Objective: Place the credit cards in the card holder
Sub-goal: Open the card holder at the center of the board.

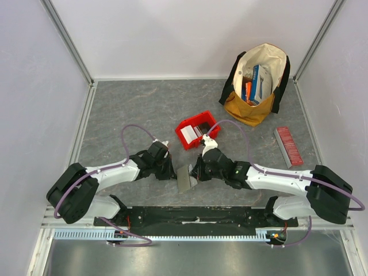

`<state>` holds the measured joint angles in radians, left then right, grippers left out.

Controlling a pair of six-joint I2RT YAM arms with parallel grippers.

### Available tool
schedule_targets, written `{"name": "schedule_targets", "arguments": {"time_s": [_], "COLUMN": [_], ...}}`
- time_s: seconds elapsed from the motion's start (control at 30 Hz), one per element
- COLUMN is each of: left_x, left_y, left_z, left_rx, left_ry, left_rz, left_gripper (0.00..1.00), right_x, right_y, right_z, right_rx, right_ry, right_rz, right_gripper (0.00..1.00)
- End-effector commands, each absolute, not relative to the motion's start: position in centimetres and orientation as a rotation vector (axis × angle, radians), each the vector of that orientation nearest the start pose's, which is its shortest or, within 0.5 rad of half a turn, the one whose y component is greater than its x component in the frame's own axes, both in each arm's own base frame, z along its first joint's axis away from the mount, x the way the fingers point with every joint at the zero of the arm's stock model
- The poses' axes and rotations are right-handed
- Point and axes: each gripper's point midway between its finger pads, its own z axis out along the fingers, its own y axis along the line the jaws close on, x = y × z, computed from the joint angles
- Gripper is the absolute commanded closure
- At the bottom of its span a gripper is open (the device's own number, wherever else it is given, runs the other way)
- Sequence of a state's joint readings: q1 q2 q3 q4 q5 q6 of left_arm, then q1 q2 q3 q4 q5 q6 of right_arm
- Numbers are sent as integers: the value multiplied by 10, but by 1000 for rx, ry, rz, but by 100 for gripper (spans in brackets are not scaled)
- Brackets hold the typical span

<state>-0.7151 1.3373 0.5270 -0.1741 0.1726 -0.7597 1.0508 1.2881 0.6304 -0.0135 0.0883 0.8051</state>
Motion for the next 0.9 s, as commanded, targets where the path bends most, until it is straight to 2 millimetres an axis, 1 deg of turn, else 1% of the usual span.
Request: {"name": "schedule_targets", "arguments": {"time_s": [0.0,0.1,0.17,0.2,0.3,0.43,0.5,0.57,0.67,0.77,0.83,0.87], "left_x": [197,197,196,197,197,196,194,192,191,190,189,188], "left_y": [-252,-253,-254,-254,-252,-249,-247,-247,-244,-243,-245,-245], "left_z": [46,47,49,50,53,60,61,64,73,84,97,100], "left_rx": [62,66,69,69,60,52,47,47,28,28,47,52], "left_ry": [2587,2582,2574,2566,2551,2515,2514,2505,2480,2449,2420,2416], "left_rz": [-845,-858,-867,-871,-874,-893,-897,-912,-940,-964,-997,-1005], "left_gripper": [88,85,82,79,68,52,48,44,39,32,32,32], "right_x": [163,166,167,167,170,168,168,170,174,175,175,175], "right_y": [342,339,340,341,335,340,341,336,330,330,330,330], "right_z": [103,97,95,93,78,69,64,54,42,37,35,35], "right_rx": [-198,-123,-120,-125,-120,-140,-148,-146,-138,-120,-108,-102], "right_ry": [2379,2399,2397,2399,2441,2454,2465,2486,2496,2500,2502,2502], "right_rz": [993,975,975,968,879,867,825,728,608,586,587,594], "right_gripper": [100,100,100,100,100,100,100,100,100,100,100,100]}}
